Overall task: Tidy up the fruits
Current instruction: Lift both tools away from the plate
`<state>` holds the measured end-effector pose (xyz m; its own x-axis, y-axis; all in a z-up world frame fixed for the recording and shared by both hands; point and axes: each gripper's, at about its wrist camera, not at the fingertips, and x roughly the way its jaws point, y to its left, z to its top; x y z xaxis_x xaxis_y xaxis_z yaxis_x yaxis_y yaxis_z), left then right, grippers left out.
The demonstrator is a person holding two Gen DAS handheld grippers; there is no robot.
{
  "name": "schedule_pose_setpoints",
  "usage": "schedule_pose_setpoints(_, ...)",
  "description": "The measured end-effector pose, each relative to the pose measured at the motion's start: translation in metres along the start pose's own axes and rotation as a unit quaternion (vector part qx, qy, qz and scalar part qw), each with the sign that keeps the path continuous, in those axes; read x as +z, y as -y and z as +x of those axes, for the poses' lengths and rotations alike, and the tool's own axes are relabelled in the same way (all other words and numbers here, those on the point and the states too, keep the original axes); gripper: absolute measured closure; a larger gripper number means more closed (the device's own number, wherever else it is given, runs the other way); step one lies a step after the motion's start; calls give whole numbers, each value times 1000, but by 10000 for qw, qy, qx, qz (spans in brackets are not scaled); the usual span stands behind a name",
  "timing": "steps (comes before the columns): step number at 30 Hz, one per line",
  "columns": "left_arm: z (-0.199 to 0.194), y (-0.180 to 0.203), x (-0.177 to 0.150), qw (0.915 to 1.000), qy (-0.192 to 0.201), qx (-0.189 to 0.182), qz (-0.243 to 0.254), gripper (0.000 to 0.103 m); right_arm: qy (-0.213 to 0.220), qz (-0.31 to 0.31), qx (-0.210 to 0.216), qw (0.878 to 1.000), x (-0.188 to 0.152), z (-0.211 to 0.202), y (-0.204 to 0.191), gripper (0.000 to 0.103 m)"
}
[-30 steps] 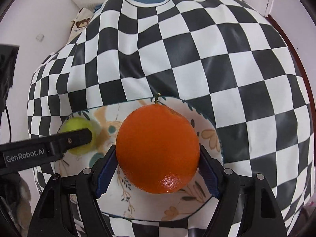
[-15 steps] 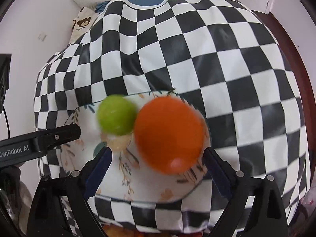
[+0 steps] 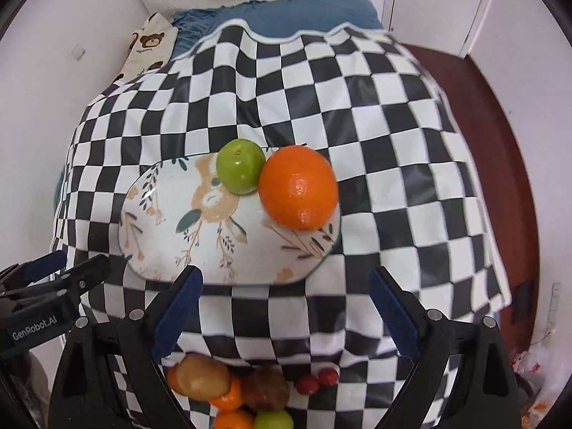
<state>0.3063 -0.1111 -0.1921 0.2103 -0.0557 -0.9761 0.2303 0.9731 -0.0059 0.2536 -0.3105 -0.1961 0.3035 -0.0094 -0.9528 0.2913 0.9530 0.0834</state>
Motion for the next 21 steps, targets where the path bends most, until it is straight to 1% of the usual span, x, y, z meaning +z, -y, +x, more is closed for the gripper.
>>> schedule_pose_setpoints(3,-23,-3,-14,9998,184,21,32,16,96,-23,-32,9999,-11,-16,-6,7)
schedule_pose_setpoints(6,-42,0,-28,9991,405,37,86,16,256,-61,-70,9996,-23,-44,-7,7)
schedule_pose_setpoints(10,-61,3,-44,9982,594,-84,65,16,414,-51,-26,9991,-38,-61,-16,7)
schedule_pose_setpoints(17,-90,7,-64,9961,846,-221,79,16,754,-38,-20,9971,-61,-100,-15,7)
schedule_pose_setpoints(19,-92,6,-69,9961,843,-245,55,16,790,33,40,9969,-67,-104,-13,7)
schedule_pose_setpoints(20,-91,5,-71,9962,828,-254,35,16,906,301,485,9942,-71,-104,-11,7)
schedule_pose_setpoints(21,-90,3,-74,9964,807,-270,12,16,863,357,538,9942,-75,-102,-9,7)
